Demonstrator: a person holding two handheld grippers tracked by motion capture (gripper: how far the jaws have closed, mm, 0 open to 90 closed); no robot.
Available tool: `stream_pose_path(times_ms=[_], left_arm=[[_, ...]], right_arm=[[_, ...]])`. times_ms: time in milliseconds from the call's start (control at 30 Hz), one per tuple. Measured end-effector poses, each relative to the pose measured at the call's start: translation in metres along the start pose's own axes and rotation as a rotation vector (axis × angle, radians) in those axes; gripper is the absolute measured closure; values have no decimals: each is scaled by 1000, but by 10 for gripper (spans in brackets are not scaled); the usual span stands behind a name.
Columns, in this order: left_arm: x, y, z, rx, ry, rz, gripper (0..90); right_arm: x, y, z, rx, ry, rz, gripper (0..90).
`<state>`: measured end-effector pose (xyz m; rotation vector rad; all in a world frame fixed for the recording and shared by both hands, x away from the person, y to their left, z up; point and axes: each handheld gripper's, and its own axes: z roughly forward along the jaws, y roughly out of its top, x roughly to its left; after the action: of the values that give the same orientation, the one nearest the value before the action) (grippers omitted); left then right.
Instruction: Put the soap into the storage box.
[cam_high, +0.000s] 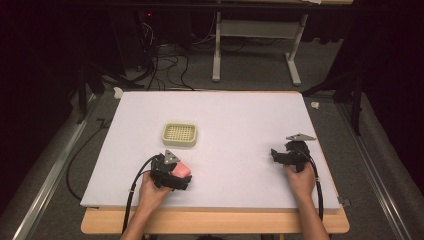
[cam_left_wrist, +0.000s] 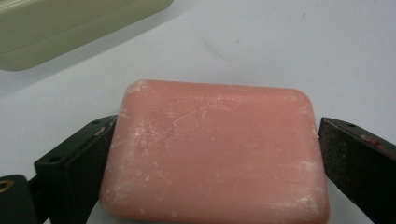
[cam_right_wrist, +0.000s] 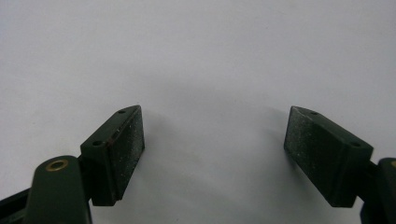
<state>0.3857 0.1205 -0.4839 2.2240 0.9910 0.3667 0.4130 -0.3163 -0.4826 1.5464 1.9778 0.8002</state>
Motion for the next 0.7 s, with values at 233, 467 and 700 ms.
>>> stream_pose_path(times_ms=[233, 467, 700], left_arm=[[1, 0, 0, -4, -1, -3, 53], [3, -1, -2, -15, 6, -7, 101], [3, -3, -3, -26, 10, -11, 133]], right_arm=[[0, 0, 0, 0, 0, -1, 207], [0, 0, 0, 0, 0, -1, 207], [0, 0, 0, 0, 0, -1, 207]])
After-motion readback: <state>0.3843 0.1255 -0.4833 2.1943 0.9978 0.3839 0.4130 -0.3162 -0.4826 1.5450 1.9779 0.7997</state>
